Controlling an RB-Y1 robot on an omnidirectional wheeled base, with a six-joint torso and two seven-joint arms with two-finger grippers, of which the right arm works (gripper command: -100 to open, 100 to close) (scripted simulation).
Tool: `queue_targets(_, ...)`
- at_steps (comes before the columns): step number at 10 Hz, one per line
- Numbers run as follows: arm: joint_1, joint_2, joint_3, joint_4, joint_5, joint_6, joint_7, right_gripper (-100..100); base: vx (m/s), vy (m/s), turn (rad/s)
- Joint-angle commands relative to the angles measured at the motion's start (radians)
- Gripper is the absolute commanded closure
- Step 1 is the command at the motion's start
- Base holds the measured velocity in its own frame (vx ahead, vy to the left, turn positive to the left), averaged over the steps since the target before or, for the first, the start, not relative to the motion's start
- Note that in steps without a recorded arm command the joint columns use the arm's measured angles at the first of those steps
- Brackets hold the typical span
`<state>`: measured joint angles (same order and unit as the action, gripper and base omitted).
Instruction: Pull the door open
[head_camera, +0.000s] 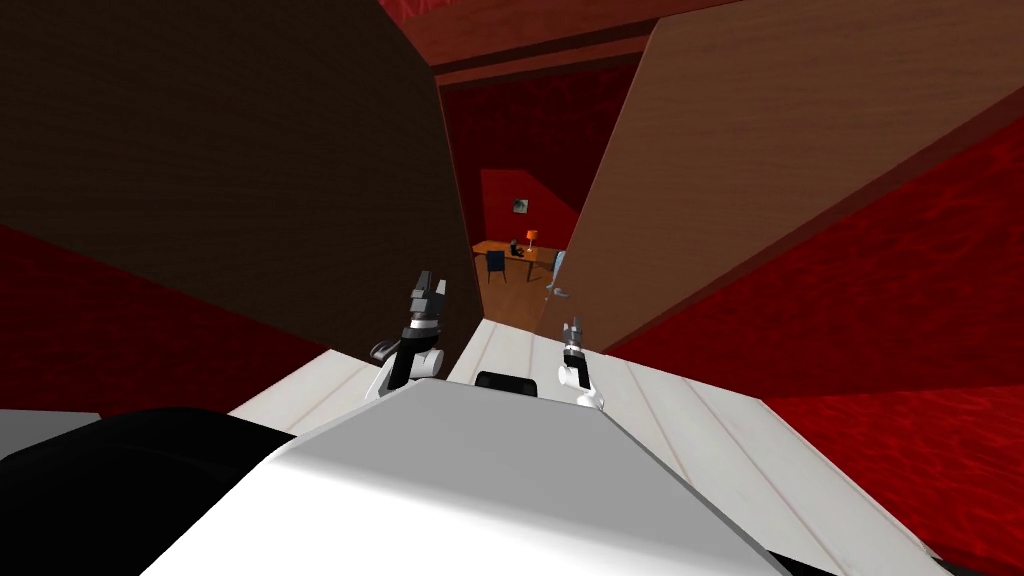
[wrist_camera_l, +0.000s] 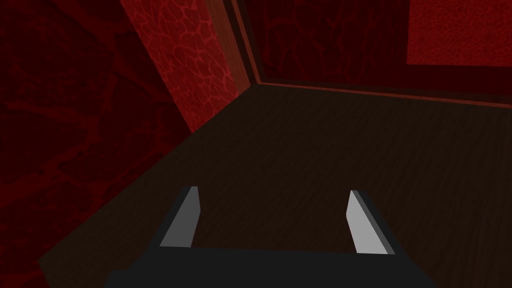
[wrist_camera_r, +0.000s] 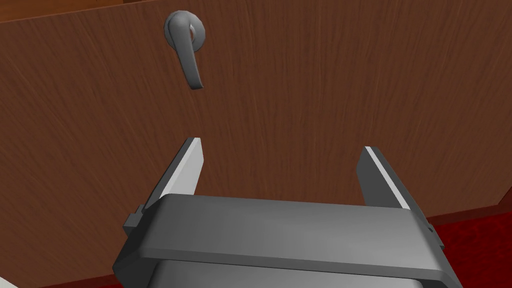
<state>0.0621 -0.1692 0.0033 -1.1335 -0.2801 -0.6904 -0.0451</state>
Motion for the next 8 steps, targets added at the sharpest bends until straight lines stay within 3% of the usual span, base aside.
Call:
queue_targets(1, -0.02, -0.008, 0.0, 0.05, -0.007, -0.014, 0.002, -100, 0.066, -0.015, 0.061)
queue_targets(8, -0.088, -0.026, 0.002, 0.23, -0.033, -0.061, 0.019, -100, 0.077, -0.025, 0.042)
